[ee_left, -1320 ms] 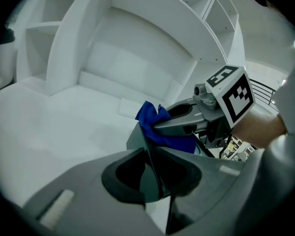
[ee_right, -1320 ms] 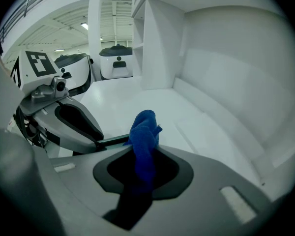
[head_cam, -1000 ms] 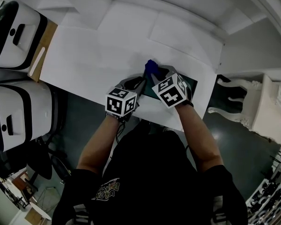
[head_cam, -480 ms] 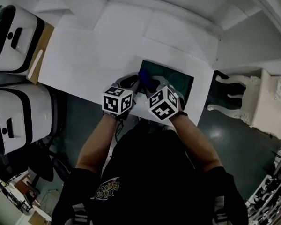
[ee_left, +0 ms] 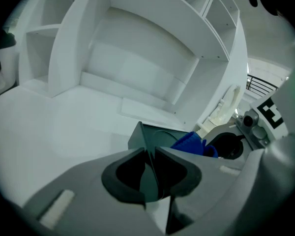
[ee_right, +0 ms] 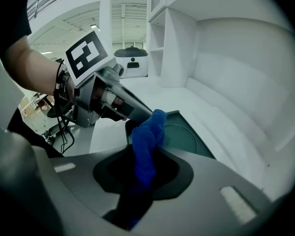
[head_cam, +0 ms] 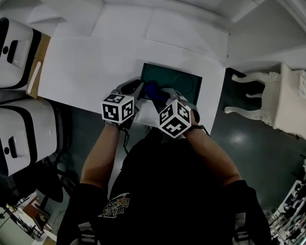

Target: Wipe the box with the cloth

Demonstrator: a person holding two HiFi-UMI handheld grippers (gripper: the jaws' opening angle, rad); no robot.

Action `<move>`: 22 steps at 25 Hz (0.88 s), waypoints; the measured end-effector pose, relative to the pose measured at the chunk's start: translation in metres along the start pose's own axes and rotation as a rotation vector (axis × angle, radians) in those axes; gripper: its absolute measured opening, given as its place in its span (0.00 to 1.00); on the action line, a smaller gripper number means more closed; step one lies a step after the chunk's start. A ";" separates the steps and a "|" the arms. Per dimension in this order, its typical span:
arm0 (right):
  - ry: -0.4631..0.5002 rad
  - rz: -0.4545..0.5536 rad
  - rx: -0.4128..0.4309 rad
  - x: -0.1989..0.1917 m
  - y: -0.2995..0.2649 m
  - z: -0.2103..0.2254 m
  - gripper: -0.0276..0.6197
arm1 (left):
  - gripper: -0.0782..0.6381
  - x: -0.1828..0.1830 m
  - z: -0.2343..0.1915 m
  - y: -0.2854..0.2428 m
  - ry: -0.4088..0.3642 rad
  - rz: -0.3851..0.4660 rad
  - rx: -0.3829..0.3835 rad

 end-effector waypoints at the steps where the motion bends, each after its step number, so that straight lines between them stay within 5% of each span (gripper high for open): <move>1: -0.014 -0.004 -0.004 -0.005 0.004 0.003 0.20 | 0.21 0.000 0.000 0.000 -0.002 -0.001 0.000; 22: -0.236 -0.052 -0.152 -0.103 0.082 0.075 0.20 | 0.20 -0.001 0.001 0.000 -0.041 -0.017 0.055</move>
Point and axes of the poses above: the fingertips, and each gripper's own axes: y backward along the fingers, z to its right, x out of its top, the point moved 1 cm from there along y, backward along the fingers, and after that the axes turned 1 degree about z, right-handed, at the moved point
